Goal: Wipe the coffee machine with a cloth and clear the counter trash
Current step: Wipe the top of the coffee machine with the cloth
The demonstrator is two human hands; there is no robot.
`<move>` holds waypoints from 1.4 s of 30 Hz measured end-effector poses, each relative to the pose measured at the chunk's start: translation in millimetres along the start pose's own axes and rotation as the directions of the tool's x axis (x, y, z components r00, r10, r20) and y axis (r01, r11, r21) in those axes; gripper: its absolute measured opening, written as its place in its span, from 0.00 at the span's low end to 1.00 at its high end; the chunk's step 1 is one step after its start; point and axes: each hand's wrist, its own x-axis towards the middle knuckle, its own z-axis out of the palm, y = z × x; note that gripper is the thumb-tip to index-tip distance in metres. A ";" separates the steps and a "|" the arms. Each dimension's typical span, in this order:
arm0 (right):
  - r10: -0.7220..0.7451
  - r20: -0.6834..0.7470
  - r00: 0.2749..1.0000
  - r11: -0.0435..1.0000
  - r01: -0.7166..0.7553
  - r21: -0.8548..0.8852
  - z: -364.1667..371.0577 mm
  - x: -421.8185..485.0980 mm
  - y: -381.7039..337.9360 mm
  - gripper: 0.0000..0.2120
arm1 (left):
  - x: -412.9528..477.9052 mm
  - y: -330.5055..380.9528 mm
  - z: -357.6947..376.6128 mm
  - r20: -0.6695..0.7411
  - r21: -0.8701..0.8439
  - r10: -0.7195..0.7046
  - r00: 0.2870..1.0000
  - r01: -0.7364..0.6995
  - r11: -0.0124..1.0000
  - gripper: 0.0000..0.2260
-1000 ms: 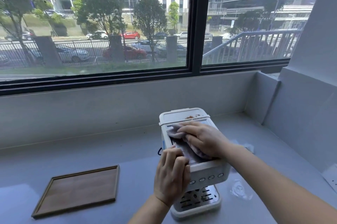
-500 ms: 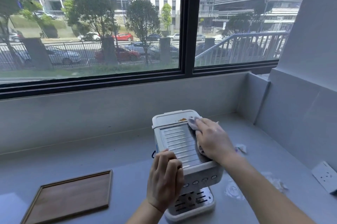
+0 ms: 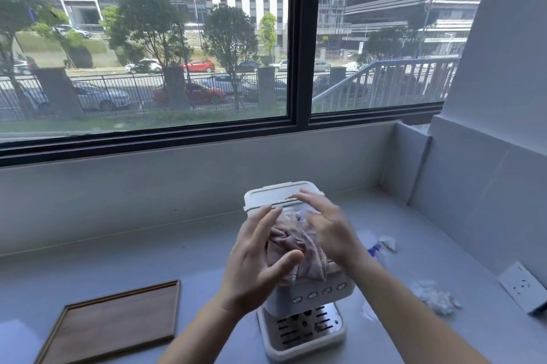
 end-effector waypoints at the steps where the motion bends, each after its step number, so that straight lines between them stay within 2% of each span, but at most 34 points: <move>1: -0.038 -0.154 0.987 0.990 0.016 -0.140 -9.1 -2.1 9.2 0.20 | 2.3 2.0 -0.3 0.049 0.113 -0.001 0.999 -0.005 0.994 0.35; 2: -0.069 -0.219 0.973 0.955 0.001 -0.297 -14.3 -5.4 18.5 0.20 | 4.8 4.1 1.2 0.084 0.245 -0.002 0.996 -0.019 0.969 0.35; 4: -0.065 -0.141 0.988 0.870 -0.013 -0.492 -13.6 -10.1 32.3 0.18 | 10.3 7.4 9.6 0.162 0.474 -0.031 0.986 -0.051 0.879 0.36; 7: -0.073 -0.022 0.997 0.776 0.043 -0.630 -3.8 -11.5 47.8 0.13 | 21.9 10.1 21.2 0.232 0.583 -0.092 0.968 -0.063 0.810 0.32; 11: -0.099 -0.061 0.993 0.781 0.040 -0.623 -3.4 -8.0 55.0 0.13 | 48.8 -4.6 12.5 0.117 0.507 -0.067 0.991 -0.001 0.862 0.18; 13: -0.101 -0.069 0.992 0.779 0.035 -0.626 -1.7 -8.8 58.7 0.15 | 60.6 -13.9 6.9 0.068 0.494 -0.077 0.995 0.033 0.869 0.14; 17: -0.111 -0.108 0.988 0.776 0.018 -0.631 -0.4 -9.8 57.1 0.14 | 82.1 -21.4 10.4 0.083 0.510 0.040 0.996 -0.077 0.856 0.14; 19: -0.123 -0.142 0.982 0.781 0.008 -0.624 -0.4 -10.6 54.1 0.12 | 101.4 -19.3 18.1 0.117 0.474 0.076 0.990 -0.122 0.872 0.18; 21: -0.134 -0.158 0.978 0.790 0.009 -0.613 0.7 -12.2 53.8 0.14 | 121.0 -16.7 29.5 0.233 0.413 0.041 0.972 -0.137 0.901 0.23; 24: -0.124 -0.156 0.980 0.789 0.002 -0.614 1.2 -13.5 53.2 0.16 | 130.6 -19.6 44.9 0.394 0.422 0.085 0.915 -0.262 0.868 0.16; 26: -0.115 -0.151 0.982 0.783 -0.004 -0.621 0.1 -12.9 52.7 0.16 | 128.2 -30.6 40.0 0.387 0.451 0.112 0.915 -0.294 0.843 0.13; 30: -0.092 -0.146 0.985 0.771 -0.023 -0.637 1.6 -12.3 56.0 0.17 | 121.9 -57.7 11.4 0.324 0.495 0.049 0.945 -0.213 0.842 0.18; 34: -0.100 -0.178 0.979 0.772 -0.037 -0.635 3.9 -12.7 55.5 0.16 | 134.9 -60.8 17.0 0.263 0.557 -0.006 0.965 -0.147 0.817 0.10; 38: -0.146 -0.191 0.971 0.789 -0.002 -0.615 2.8 -12.8 53.8 0.14 | 150.9 -30.7 60.9 0.444 0.312 0.184 0.877 -0.344 0.886 0.12; 40: -0.137 -0.163 0.977 0.785 0.007 -0.620 2.8 -11.5 55.5 0.16 | 160.6 -23.4 70.4 0.485 0.285 0.180 0.856 -0.349 0.892 0.12; 42: -0.118 -0.151 0.982 0.782 -0.002 -0.623 2.6 -10.1 54.8 0.16 | 169.0 -27.4 64.5 0.477 0.339 0.124 0.870 -0.312 0.888 0.11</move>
